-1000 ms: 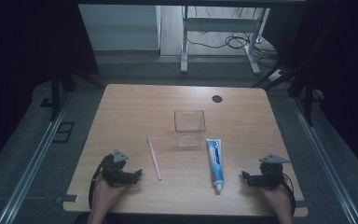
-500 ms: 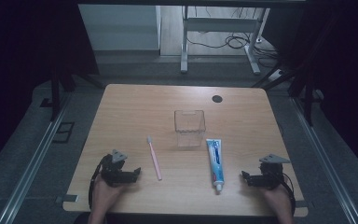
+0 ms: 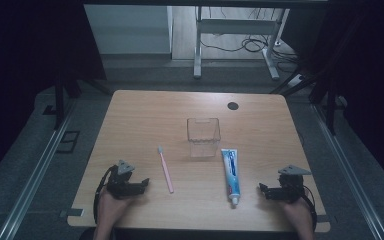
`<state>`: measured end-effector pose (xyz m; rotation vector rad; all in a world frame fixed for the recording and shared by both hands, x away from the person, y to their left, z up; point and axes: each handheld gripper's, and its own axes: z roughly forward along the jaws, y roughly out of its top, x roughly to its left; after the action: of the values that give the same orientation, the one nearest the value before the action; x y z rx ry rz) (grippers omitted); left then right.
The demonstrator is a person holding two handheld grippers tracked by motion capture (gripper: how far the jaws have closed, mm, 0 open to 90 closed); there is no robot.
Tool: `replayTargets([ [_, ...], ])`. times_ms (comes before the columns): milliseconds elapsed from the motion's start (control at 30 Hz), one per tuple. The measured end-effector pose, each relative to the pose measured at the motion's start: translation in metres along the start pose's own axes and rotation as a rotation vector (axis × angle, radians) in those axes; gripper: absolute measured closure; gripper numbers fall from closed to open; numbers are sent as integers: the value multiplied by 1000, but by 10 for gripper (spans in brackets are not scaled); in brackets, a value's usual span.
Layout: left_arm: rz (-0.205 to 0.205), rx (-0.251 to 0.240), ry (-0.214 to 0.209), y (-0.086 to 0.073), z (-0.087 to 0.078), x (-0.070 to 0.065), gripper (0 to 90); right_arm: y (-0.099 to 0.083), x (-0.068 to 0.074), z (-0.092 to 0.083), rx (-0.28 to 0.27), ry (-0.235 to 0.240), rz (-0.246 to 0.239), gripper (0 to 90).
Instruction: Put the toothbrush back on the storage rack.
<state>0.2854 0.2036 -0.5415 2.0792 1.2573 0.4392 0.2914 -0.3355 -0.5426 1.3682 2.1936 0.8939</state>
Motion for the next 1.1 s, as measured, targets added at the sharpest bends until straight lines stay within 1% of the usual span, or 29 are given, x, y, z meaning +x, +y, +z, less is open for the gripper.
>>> replayTargets([
  [100,-11,-5,-14,1,-3,0,225,0,0,0,0,0,0,0],
  [167,-3,-11,-19,3,-6,-1,245,0,0,0,0,0,0,0],
  [233,-7,-18,-26,5,-7,-2,276,0,0,0,0,0,0,0],
  [267,-8,-26,-44,7,-9,-4,302,0,0,0,0,0,-1,0],
  [333,-12,-29,-49,9,-10,-6,327,0,0,0,0,-1,-1,0],
  [367,-1,-28,-57,10,-11,-8,327,0,0,0,0,-1,-1,0],
  [400,8,-28,-67,13,-11,-11,368,0,0,0,0,0,-1,0],
  [467,13,-28,-69,14,-11,-13,393,0,0,0,0,0,-1,0],
  [500,24,-26,-75,15,-11,-14,415,0,0,0,0,1,0,0],
  [533,23,-26,-75,16,-11,-15,415,0,0,0,0,1,0,0],
  [567,34,-18,-78,19,-10,-17,450,0,0,0,0,0,0,0],
  [600,43,-17,-80,20,-10,-18,461,0,0,0,0,0,0,0],
  [667,40,-14,-85,21,-9,-19,511,0,0,0,0,0,0,0],
  [700,41,-11,-94,24,-9,-22,526,0,0,0,0,0,0,0],
  [767,44,-8,-95,26,-9,-23,558,0,0,0,0,0,0,0],
  [867,55,-10,-108,31,-8,-27,581,0,0,0,0,0,1,0],
  [900,68,-10,-112,34,-7,-30,622,0,0,0,0,0,1,0],
  [1033,91,2,-123,40,-5,-34,702,0,0,0,0,0,0,0],
  [1067,103,6,-126,42,-4,-36,702,0,0,0,0,0,0,0],
  [1100,124,14,-135,46,-2,-39,744,0,0,0,0,0,0,0],
])
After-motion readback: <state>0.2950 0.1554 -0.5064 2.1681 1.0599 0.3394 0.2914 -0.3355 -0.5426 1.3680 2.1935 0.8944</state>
